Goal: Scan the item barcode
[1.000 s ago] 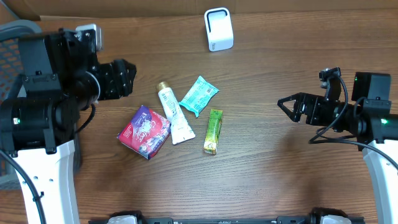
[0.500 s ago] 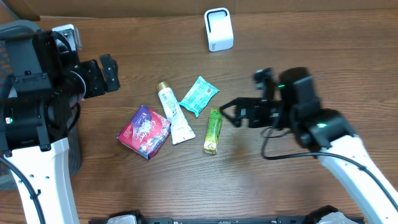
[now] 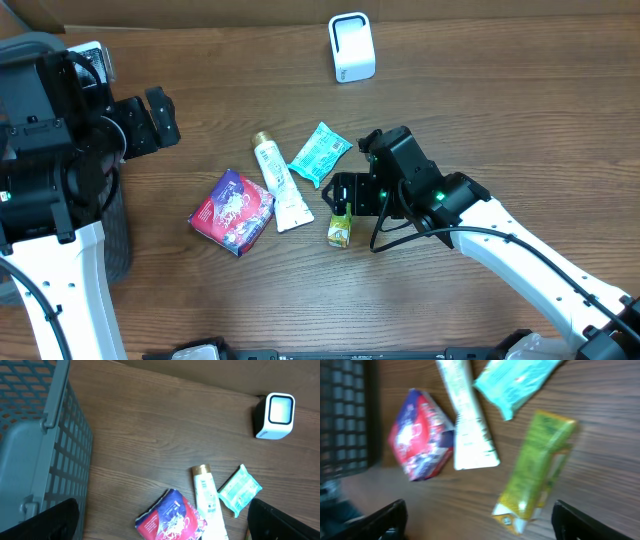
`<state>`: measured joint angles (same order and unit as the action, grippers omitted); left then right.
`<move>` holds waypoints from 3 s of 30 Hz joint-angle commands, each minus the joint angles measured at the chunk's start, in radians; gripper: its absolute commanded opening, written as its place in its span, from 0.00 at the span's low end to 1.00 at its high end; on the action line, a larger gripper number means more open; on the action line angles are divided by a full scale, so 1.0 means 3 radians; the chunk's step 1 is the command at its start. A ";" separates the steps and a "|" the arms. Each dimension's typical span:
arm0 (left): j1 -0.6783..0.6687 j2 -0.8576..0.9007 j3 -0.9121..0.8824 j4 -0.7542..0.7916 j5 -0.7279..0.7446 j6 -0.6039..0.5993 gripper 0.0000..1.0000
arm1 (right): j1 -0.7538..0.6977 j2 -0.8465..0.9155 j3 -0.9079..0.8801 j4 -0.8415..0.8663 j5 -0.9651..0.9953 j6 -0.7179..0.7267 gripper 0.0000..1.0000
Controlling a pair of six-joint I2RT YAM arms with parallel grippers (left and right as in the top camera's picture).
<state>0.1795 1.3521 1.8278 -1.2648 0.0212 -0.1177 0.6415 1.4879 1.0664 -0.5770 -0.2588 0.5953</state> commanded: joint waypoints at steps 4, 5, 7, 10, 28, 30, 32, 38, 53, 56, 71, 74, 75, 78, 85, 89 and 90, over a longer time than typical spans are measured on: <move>0.0009 0.0005 0.0045 0.0003 -0.0033 -0.0006 1.00 | 0.0056 0.0020 0.0089 -0.0080 0.0549 0.0037 0.87; 0.0009 0.0005 0.0045 0.0003 -0.0032 -0.0006 0.99 | 0.0081 0.0039 0.0089 -0.0076 0.0582 0.0037 0.87; 0.0008 0.0005 0.0045 0.0003 -0.0032 -0.0006 1.00 | 0.0148 0.0095 0.0089 -0.0057 0.0693 0.0041 0.87; 0.0009 0.0006 0.0045 0.0003 -0.0032 -0.0006 1.00 | 0.0245 0.0224 0.0089 0.0024 0.0834 0.0088 0.86; 0.0009 0.0006 0.0045 0.0001 -0.0032 -0.0006 1.00 | 0.0610 0.0853 0.0090 0.0145 0.1411 0.0317 0.74; 0.0009 0.0006 0.0045 0.0001 -0.0033 -0.0006 1.00 | 0.0609 0.0886 0.0090 0.0061 0.1466 0.0402 0.72; 0.0009 0.0006 0.0045 0.0003 -0.0032 -0.0006 1.00 | 0.0603 0.0889 0.0090 -0.0041 0.1562 0.0488 0.71; 0.0009 0.0006 0.0045 0.0003 -0.0032 -0.0006 1.00 | 0.0484 0.0875 0.0144 -0.0268 0.1559 0.0619 0.67; 0.0009 0.0006 0.0045 0.0003 -0.0033 -0.0006 1.00 | -0.0300 0.0867 0.0399 -0.0755 0.0460 -0.0903 0.72; 0.0009 0.0006 0.0045 0.0003 -0.0032 -0.0006 1.00 | -0.0357 0.0867 0.0399 -0.0729 0.0266 -0.1203 0.77; 0.0009 0.0006 0.0045 0.0001 -0.0033 -0.0006 1.00 | -0.0924 0.1058 0.0378 -0.0702 -0.0402 -0.1848 0.81; 0.0009 0.0006 0.0045 0.0003 -0.0033 -0.0006 1.00 | -0.0949 0.1092 0.0308 -0.0621 -0.0399 -0.1939 0.80; 0.0009 0.0006 0.0045 0.0001 -0.0032 -0.0006 1.00 | -0.0947 0.1096 0.0262 -0.0557 -0.0403 -0.1938 0.80; 0.0009 0.0006 0.0045 0.0003 -0.0031 -0.0006 1.00 | -0.0946 0.1101 0.0095 -0.0366 -0.0472 -0.1937 0.75; 0.0011 0.0008 0.0045 0.0003 -0.0032 -0.0006 1.00 | -0.0942 0.1101 -0.0121 -0.0076 -0.0841 -0.1937 0.70; 0.0011 0.0008 0.0045 0.0003 -0.0032 -0.0006 0.99 | -0.0942 0.1101 -0.0132 -0.0048 -0.0863 -0.1937 0.61; 0.0011 0.0008 0.0045 0.0001 -0.0032 -0.0006 1.00 | -0.0942 0.1101 -0.0136 -0.0032 -0.0865 -0.1937 0.59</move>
<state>0.1795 1.3521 1.8278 -1.2648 0.0212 -0.1177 0.3542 1.8114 1.0317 -0.5983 -0.4866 0.0235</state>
